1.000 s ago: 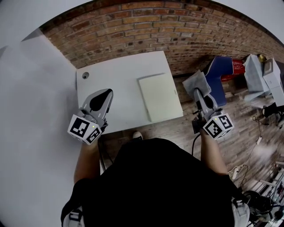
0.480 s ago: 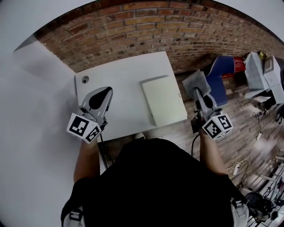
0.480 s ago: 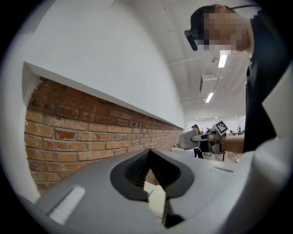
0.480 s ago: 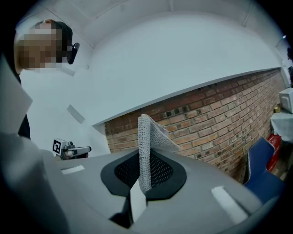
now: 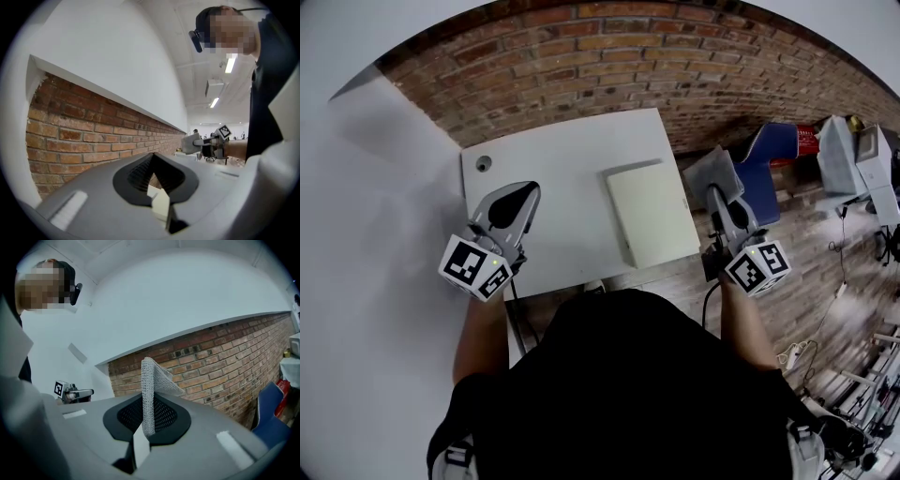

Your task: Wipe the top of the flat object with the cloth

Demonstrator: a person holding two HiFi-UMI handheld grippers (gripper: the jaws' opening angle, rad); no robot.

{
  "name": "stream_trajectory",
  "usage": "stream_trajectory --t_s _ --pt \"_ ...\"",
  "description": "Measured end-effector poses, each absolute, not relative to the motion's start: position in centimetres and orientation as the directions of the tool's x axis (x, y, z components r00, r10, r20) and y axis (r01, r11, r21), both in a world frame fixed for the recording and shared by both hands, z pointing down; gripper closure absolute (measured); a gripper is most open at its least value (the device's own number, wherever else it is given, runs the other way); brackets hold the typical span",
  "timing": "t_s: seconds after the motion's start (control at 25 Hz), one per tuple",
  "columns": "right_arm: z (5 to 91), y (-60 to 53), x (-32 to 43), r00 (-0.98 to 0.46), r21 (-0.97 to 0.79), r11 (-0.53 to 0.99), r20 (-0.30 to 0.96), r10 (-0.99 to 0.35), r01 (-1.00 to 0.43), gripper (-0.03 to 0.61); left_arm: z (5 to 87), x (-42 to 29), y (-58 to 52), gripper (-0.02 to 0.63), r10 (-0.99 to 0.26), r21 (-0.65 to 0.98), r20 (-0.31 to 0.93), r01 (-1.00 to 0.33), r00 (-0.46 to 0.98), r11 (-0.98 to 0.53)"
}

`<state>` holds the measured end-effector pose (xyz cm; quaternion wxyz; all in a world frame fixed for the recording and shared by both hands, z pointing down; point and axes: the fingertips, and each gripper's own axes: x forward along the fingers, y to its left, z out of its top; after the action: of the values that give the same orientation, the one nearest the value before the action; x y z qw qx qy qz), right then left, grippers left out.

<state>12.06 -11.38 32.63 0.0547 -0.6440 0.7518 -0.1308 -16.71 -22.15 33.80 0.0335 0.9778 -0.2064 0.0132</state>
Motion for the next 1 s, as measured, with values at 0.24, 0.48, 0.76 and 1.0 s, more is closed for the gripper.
stream_trajectory --t_s 0.24,0.48,0.76,1.0 --pt "31.4 -11.4 11.5 -0.171 -0.246 0.149 0.067 -0.983 -0.958 0.569 33.5 -16.9 -22.2 0.614 -0.393 0.064 0.021 -0.393 0.919 -0.917" --pt "30.4 -10.6 11.7 -0.188 -0.268 0.172 0.033 -0.982 -0.948 0.569 33.5 -15.1 -20.9 0.614 -0.345 0.005 0.032 -0.346 0.938 -0.938" --pt "30.1 -9.7 13.1 -0.206 -0.275 0.192 0.023 -0.978 -0.942 0.569 33.0 -12.5 -17.8 0.614 -0.322 -0.001 0.029 -0.322 0.946 -0.947" --pt "30.0 -10.6 13.4 -0.264 -0.275 0.248 0.022 -0.964 -0.929 0.569 32.8 -12.9 -16.8 0.614 -0.381 -0.033 0.065 -0.38 0.922 -0.924"
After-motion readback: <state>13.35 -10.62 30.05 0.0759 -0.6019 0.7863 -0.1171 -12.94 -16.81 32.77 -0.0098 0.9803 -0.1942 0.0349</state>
